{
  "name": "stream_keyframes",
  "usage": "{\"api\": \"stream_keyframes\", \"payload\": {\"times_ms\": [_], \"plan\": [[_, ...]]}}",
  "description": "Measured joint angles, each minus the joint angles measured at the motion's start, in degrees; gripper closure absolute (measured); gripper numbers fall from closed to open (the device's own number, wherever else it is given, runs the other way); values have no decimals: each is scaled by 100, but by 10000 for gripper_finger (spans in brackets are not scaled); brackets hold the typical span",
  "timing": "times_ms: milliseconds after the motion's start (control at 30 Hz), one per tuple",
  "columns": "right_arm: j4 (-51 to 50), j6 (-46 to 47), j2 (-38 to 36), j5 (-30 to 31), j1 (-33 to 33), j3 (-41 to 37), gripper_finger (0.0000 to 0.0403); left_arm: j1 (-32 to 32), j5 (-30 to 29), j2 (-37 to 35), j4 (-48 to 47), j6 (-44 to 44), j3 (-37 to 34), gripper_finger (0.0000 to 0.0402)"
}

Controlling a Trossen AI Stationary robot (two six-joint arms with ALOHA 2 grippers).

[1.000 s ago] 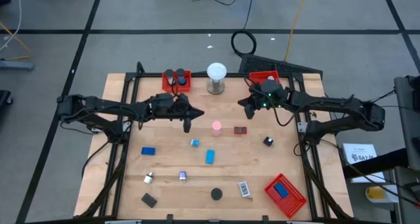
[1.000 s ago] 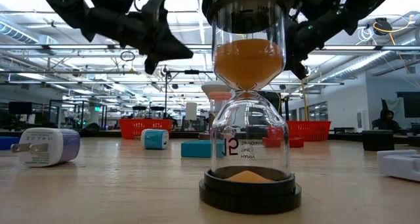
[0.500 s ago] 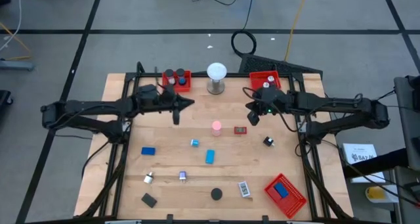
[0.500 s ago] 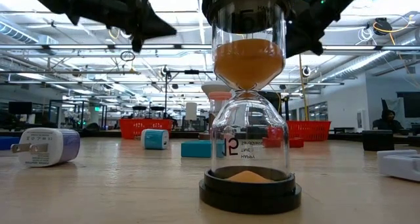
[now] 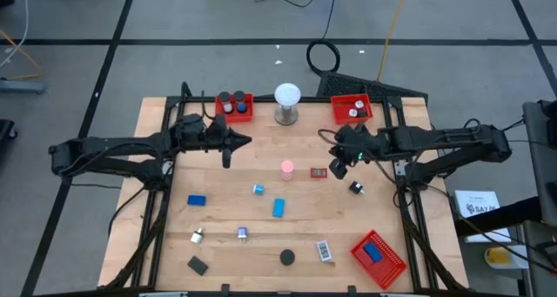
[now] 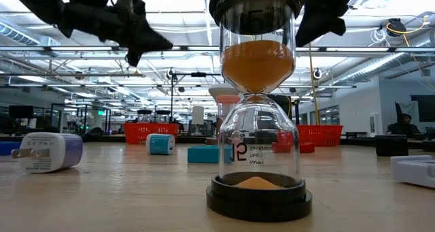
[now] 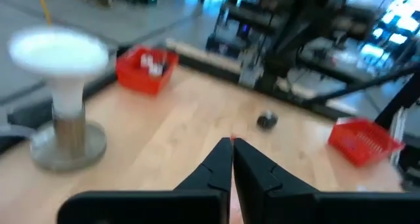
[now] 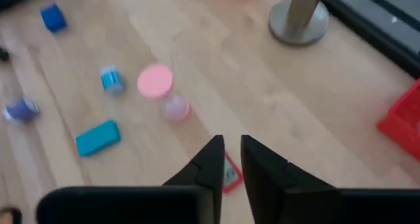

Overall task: Pick & Place Office items
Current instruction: Put the white digital clock into the bottom right red bin

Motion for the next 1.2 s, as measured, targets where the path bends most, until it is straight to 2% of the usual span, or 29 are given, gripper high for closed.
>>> {"api": "stream_keyframes", "payload": {"times_ms": [167, 333, 467, 567, 733, 967, 1200], "plan": [[-637, -266, 701, -305, 191, 459, 303, -98, -8, -8, 10, 1, -58, 393], [-775, -609, 1255, -655, 189, 513, 244, -101, -10, 3, -31, 1, -58, 395], [-981, -711, 1548, -772, 79, 513, 201, -121, -10, 4, -60, -82, -58, 386], [-1072, -733, 1708, -799, -20, 511, 175, -174, -10, 3, -58, -86, -58, 395], [-1150, -488, 1792, -1328, -73, 509, 151, -301, -13, 3, -182, -81, -58, 393], [-848, 477, 1783, -1355, 354, 467, 144, -433, -58, 3, -470, -32, -58, 395], [-455, 2961, 1783, -1391, 1249, 266, 153, -434, -73, 3, -708, -40, -58, 388]]}}
